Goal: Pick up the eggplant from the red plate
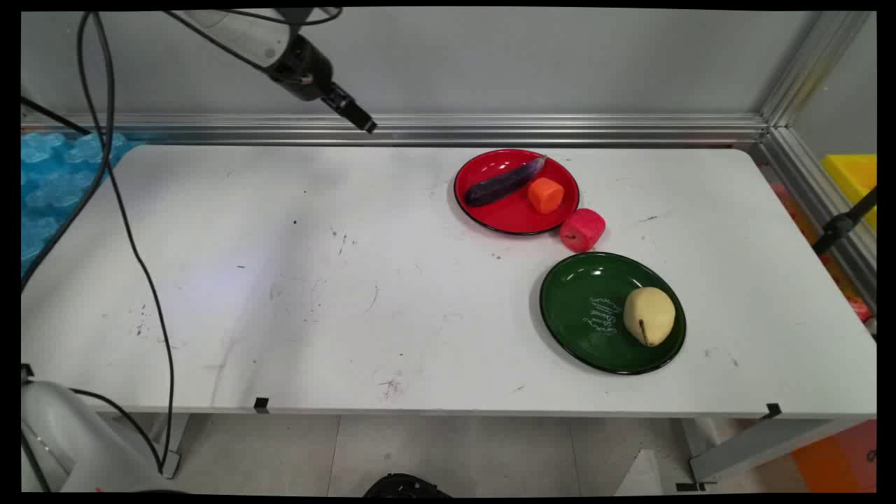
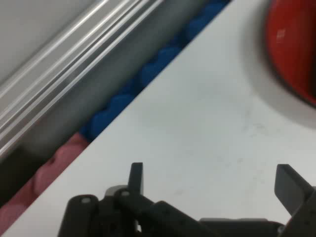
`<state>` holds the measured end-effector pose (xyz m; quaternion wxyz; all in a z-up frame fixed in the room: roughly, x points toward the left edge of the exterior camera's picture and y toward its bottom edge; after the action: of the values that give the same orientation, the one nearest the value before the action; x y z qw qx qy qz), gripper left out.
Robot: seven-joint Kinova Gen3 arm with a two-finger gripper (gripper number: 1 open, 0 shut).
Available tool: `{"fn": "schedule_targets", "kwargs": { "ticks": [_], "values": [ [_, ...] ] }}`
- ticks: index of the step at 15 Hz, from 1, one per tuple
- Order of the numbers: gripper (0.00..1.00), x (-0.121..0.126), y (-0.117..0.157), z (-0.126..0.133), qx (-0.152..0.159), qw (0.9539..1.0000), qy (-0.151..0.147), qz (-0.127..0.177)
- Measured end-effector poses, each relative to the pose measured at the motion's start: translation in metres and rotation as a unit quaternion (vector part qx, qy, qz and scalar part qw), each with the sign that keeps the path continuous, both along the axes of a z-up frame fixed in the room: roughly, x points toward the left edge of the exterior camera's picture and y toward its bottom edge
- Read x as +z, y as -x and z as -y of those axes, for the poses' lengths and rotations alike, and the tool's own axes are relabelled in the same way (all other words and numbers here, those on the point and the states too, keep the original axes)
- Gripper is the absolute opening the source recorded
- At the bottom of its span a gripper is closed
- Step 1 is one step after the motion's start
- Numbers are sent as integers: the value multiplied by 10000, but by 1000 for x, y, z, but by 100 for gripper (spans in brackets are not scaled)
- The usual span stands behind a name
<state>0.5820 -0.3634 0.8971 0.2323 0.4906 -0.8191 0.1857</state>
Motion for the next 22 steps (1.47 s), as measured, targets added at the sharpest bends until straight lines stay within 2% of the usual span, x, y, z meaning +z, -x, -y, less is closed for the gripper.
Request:
{"fn": "schedule_targets", "kwargs": {
  "ticks": [6,10,22],
  "values": [
    [100,6,42,17,-799,9968,50,4],
    [100,-1,77,36,-1113,9938,48,-54],
    [100,-43,154,82,-1171,9928,-139,-192]
  ]
}}
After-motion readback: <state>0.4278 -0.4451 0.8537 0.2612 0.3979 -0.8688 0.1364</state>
